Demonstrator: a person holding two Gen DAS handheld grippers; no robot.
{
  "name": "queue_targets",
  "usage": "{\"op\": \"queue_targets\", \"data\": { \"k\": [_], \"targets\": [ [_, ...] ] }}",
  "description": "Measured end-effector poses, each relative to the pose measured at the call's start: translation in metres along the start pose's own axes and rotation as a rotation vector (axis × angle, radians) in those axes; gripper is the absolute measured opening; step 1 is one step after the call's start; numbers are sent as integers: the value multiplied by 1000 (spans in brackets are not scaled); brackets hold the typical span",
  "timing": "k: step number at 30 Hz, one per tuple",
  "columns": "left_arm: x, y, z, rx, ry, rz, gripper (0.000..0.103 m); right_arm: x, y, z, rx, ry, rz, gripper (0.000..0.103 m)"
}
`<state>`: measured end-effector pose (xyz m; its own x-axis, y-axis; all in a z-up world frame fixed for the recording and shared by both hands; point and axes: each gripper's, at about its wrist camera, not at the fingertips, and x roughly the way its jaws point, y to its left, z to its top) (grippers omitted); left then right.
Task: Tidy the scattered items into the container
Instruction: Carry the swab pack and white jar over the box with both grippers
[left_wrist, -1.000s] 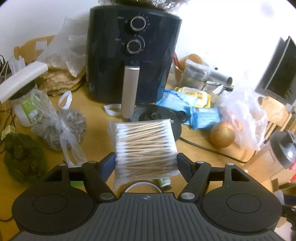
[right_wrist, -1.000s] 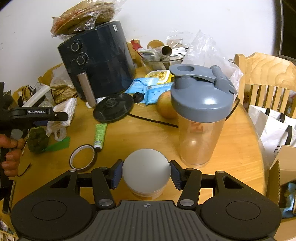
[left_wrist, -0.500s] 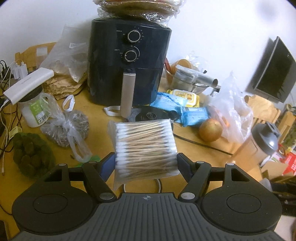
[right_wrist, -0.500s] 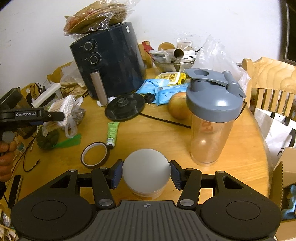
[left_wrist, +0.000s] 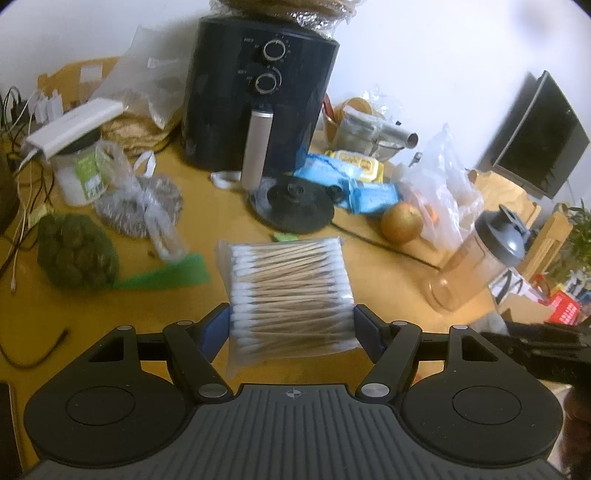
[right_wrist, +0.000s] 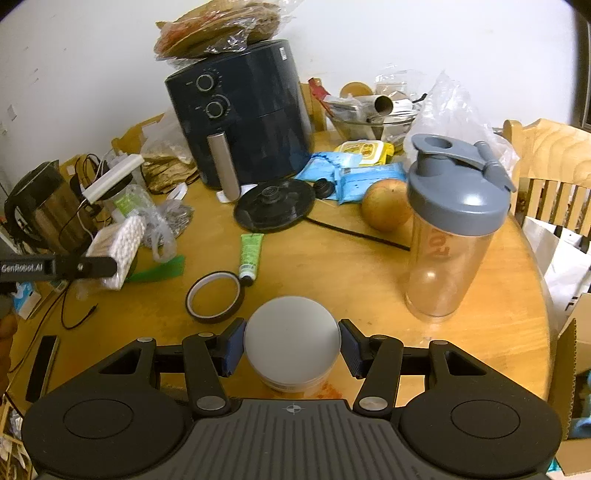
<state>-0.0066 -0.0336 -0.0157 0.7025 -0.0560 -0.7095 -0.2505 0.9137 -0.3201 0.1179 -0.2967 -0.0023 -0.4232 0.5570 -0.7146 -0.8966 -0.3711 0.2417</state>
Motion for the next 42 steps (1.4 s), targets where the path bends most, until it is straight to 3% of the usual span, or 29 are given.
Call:
{"op": "queue_targets", "data": {
  "k": [17,30,42],
  "targets": [
    [-20,-9,-60,-6,118,-67,70,-10,29,-15,-40,13,35,57],
    [-15,-13,-85,-52,207,-111,72,-18,37,-28,-57,32,45,57],
    [-27,-15,-90,-50,185,-57,73,-21,39,-35,-69,48,62,57]
  ]
}}
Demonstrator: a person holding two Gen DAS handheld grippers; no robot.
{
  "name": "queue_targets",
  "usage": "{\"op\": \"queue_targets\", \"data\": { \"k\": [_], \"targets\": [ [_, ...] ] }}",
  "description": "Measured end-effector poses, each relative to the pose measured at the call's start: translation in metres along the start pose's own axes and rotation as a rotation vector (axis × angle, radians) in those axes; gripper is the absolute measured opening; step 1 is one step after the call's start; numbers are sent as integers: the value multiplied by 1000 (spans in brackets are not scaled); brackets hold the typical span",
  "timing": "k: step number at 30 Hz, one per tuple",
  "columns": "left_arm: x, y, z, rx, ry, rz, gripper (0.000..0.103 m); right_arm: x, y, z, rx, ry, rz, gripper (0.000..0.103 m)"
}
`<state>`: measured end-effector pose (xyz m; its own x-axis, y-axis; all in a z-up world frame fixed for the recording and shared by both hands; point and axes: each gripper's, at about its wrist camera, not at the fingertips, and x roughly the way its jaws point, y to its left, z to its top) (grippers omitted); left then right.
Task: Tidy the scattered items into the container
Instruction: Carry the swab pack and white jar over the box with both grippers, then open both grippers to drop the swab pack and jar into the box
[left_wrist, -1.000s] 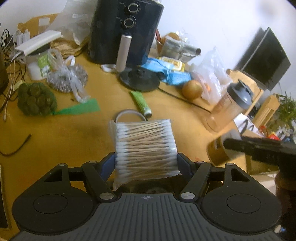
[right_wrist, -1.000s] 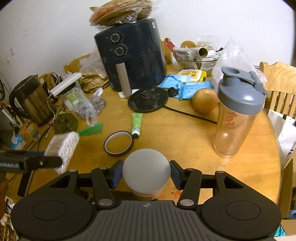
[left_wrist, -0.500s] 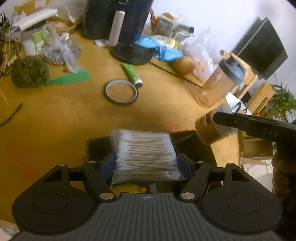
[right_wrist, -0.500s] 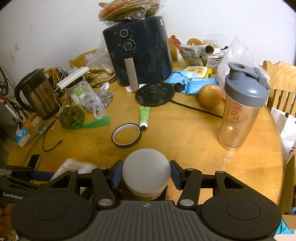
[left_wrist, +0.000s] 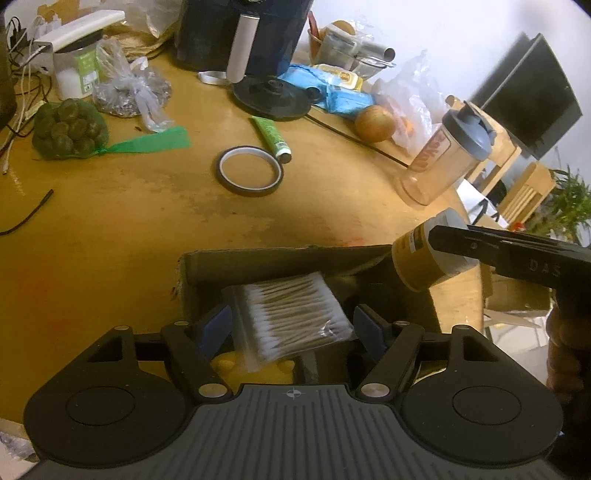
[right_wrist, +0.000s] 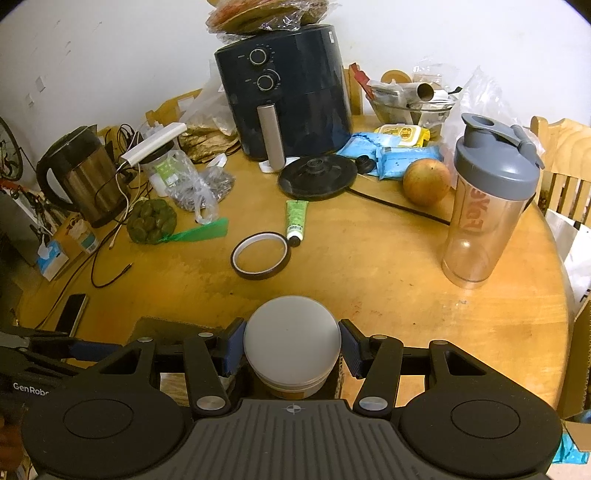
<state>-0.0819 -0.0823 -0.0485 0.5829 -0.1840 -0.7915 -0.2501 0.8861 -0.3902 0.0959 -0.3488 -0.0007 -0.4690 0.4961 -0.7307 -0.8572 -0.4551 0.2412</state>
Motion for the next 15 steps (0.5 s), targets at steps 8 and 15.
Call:
{"op": "queue_targets", "data": {
  "k": [8,15],
  "targets": [
    [-7,3,-6,-18,-11,20,73,6,10,-2,-26,16,32,57],
    [-12,10,-11,-50,-17,36,73,11,21,-2,-72,31,48,57]
  ]
}}
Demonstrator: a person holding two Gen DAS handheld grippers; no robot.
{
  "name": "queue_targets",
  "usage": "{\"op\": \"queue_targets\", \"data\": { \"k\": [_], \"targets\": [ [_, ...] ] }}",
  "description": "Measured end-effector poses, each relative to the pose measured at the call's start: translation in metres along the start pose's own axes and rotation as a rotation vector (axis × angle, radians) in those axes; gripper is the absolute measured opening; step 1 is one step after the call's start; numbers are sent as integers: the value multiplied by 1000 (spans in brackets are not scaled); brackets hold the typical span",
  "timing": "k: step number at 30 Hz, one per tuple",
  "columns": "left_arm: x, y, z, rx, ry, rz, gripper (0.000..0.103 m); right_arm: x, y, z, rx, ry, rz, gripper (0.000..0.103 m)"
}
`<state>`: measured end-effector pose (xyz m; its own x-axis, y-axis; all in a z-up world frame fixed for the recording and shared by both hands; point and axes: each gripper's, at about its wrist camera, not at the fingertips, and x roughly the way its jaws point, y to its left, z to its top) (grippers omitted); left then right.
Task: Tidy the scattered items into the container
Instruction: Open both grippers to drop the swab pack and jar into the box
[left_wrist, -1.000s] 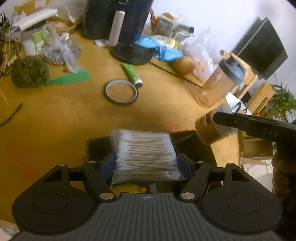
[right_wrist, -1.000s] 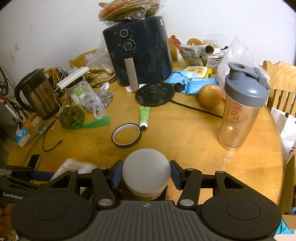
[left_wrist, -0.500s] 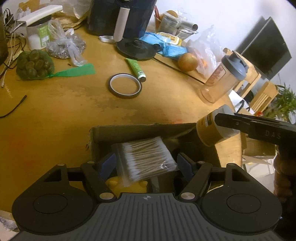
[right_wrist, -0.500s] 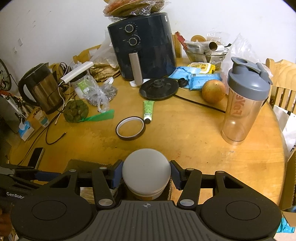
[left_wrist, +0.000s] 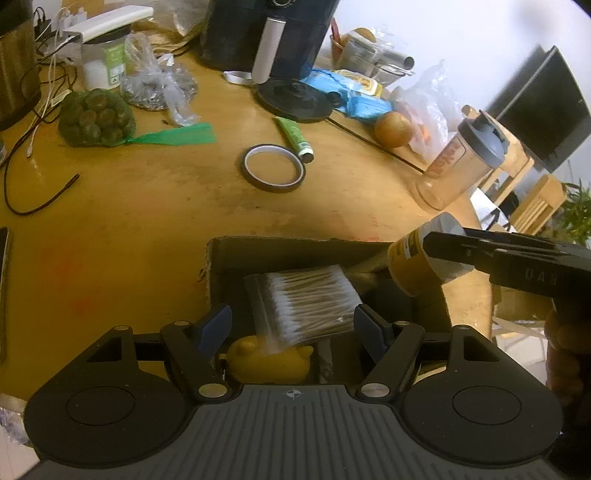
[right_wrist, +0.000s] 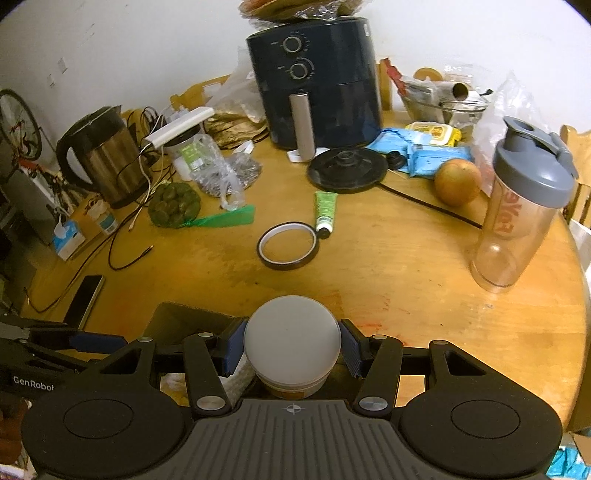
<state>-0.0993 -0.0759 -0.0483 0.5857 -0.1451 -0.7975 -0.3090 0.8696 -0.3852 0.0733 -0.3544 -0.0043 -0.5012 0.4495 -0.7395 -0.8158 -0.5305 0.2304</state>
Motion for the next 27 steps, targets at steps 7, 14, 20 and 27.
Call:
{"op": "queue_targets", "data": {
  "k": [7,14,20,27],
  "targets": [
    [-2,4,-2,-17,-6,6,73,5,7,0,-49,31,-50,57],
    [-2,4,0,-15,-7,2,73,10,7,-9,-46,96,-54,59],
    [-1,1,3,4,-6,-3,73,5,3,-7,-36,63,-100,85],
    [2,-3,5,21,-2,-6,73,2,-5,-6,-2,47,-114,92]
  ]
}}
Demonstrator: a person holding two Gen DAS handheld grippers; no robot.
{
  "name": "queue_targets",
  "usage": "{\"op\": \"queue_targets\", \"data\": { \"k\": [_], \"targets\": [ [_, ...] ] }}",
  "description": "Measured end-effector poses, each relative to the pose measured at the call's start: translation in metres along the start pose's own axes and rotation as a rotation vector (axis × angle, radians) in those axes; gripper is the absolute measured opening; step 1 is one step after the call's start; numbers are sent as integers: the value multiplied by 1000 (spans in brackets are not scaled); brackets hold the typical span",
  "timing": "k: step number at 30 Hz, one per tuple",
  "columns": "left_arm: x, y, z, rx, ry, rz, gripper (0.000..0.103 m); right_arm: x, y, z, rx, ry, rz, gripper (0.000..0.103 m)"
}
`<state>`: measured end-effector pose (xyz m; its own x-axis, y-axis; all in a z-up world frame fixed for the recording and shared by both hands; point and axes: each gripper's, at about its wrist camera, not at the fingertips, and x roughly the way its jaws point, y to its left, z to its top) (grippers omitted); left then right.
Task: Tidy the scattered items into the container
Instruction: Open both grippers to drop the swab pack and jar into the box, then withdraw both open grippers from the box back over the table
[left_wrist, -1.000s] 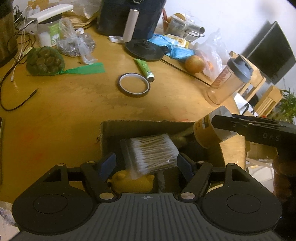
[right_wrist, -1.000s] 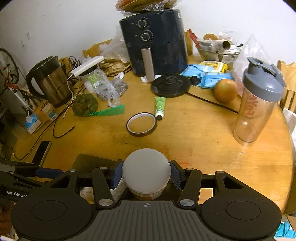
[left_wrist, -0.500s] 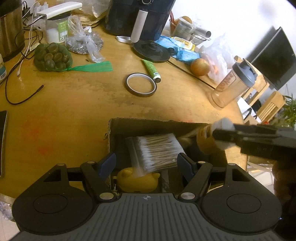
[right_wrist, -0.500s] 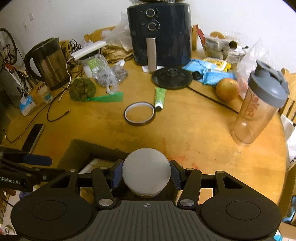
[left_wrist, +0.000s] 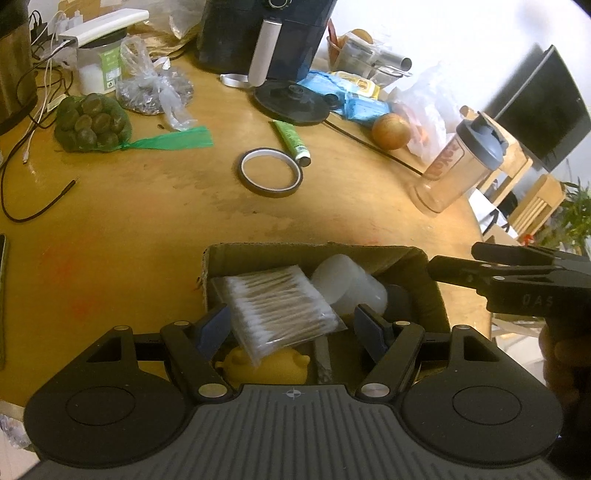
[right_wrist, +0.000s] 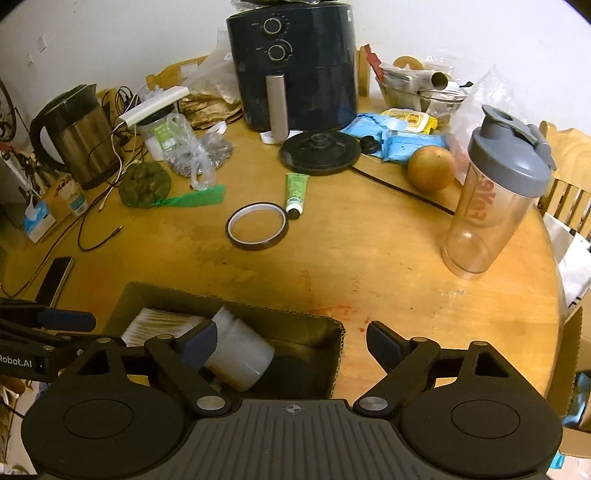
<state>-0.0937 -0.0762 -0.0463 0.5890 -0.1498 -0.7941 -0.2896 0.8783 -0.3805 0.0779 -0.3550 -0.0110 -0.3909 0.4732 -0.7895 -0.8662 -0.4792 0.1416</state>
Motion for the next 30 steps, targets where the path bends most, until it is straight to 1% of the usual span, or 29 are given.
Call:
{"op": "queue_targets", "data": {
  "k": [3,7,8,21,30],
  "targets": [
    [0,-1,0,1,0,1,73,-1,0,0,-3,-9,-3,97],
    [0,-1,2,3,-3,6,73,-1,0,0,-10,-12,-4,100],
    [0,-1,3,3,-4,8,73,-1,0,0,-9,-14,-7,103],
    [7,-6,13,11,-13,16,73,3,-13,7,-6,-21,-5,103],
    [16,-7,26,9,-12,47,73,8,-23,11,5,-17,-7,103]
  ]
}}
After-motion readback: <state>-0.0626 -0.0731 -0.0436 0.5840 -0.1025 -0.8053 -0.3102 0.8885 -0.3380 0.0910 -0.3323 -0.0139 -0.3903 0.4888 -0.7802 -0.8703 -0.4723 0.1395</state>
